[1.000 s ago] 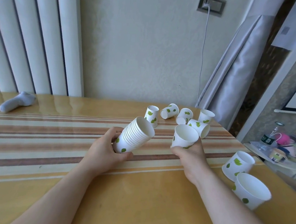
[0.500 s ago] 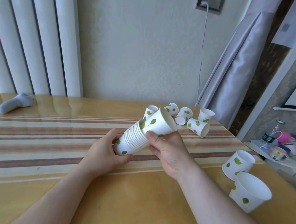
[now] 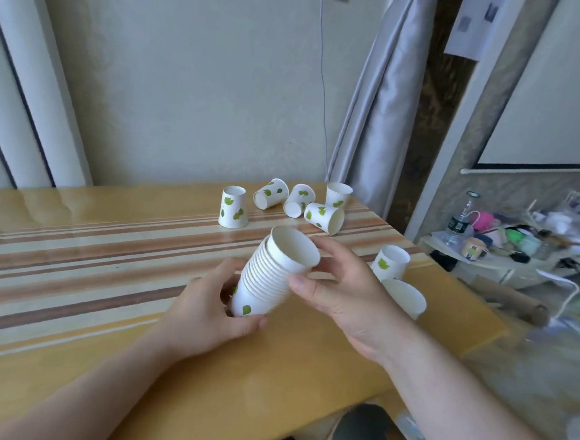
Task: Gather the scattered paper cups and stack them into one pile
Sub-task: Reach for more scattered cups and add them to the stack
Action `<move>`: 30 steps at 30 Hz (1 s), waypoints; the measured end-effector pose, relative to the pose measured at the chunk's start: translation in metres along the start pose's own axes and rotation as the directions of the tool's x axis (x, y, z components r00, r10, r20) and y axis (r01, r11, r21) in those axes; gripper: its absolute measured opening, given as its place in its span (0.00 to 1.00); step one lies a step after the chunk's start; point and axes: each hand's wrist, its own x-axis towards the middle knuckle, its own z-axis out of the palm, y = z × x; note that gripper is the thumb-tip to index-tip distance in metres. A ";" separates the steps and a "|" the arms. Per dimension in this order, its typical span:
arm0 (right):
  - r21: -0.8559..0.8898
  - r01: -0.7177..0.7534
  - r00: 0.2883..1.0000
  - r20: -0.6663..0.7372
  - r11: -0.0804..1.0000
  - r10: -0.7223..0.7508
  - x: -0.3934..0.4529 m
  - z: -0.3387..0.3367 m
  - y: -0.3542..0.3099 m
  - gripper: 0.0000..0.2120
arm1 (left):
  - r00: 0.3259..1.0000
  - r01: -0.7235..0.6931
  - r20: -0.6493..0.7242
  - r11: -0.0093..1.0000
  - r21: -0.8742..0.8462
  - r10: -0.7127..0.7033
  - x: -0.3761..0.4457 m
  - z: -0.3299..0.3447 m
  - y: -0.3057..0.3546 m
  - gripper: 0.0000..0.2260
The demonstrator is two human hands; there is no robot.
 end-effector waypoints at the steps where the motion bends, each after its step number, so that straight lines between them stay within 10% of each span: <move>1: -0.037 0.013 1.000 -0.007 0.999 -0.014 -0.007 -0.009 -0.002 0.34 | 1.000 -0.013 0.015 1.000 0.014 0.013 0.000 0.004 0.004 0.30; 8: -0.335 0.204 0.944 -0.182 0.920 -0.276 -0.041 -0.073 -0.008 0.32 | 0.991 -0.076 0.120 0.993 0.096 0.064 0.019 0.016 0.041 0.31; 12: -0.722 -0.014 0.891 -0.323 0.692 -0.319 -0.035 -0.114 0.009 0.32 | 0.987 -0.066 0.152 0.991 0.113 0.048 0.027 0.035 0.054 0.35; 16: -0.555 -0.164 0.957 -0.290 0.815 -0.005 -0.036 -0.123 0.033 0.42 | 0.992 -0.040 0.125 0.993 0.107 0.026 0.030 0.050 0.060 0.36; 21: -0.448 -0.036 0.977 -0.205 0.893 -0.063 -0.034 -0.124 0.064 0.43 | 0.997 -0.018 0.078 0.994 0.106 0.010 0.026 0.052 0.062 0.28; 27: -0.348 0.053 0.972 -0.195 0.936 -0.128 -0.037 -0.128 0.072 0.23 | 0.996 0.089 -0.035 0.995 0.036 -0.087 0.015 0.061 0.051 0.25; 30: -0.409 0.063 0.979 -0.151 0.911 -0.136 -0.038 -0.130 0.078 0.39 | 0.996 0.060 -0.062 0.997 0.052 -0.057 0.010 0.065 0.051 0.22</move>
